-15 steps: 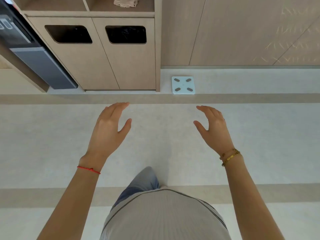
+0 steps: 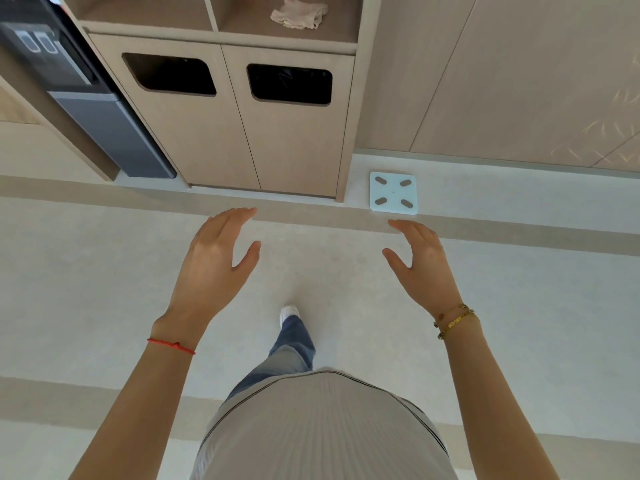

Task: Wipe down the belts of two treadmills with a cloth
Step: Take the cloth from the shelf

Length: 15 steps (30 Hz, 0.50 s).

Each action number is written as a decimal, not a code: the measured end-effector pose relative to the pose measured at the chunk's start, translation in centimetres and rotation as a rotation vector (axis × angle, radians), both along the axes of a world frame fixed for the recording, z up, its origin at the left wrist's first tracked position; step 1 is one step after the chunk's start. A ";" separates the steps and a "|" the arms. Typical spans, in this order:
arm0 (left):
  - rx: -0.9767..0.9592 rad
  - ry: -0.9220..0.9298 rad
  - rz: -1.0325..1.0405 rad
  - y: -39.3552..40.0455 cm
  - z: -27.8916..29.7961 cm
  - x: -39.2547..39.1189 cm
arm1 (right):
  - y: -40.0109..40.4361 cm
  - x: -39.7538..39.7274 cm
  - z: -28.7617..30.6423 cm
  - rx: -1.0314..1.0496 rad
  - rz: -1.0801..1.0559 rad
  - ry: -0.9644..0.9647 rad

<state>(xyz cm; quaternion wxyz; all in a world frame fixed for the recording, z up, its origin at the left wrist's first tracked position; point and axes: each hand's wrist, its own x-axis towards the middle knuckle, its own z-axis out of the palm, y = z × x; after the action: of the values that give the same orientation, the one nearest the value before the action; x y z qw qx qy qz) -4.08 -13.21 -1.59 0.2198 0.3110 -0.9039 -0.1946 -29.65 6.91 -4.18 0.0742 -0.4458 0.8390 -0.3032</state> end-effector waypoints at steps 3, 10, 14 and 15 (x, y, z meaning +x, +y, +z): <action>-0.024 0.020 0.005 -5.7 1.0 -1.7 | -5.7 -1.7 0.5 -0.018 0.011 -0.012; -0.060 0.042 -0.048 -18.3 2.3 -5.8 | -18.9 -5.6 2.1 -0.050 0.035 0.012; -0.045 0.048 -0.048 -23.3 2.5 -8.0 | -23.6 -7.1 2.1 -0.042 0.032 -0.005; -0.041 0.047 -0.049 -24.4 2.4 -8.6 | -24.7 -7.6 1.9 -0.039 0.029 -0.010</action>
<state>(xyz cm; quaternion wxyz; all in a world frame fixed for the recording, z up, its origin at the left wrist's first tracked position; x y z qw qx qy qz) -12.72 -37.63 0.76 0.2424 0.2796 -0.9097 -0.1886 -37.24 -17.77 -2.29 0.0741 -0.4578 0.8260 -0.3205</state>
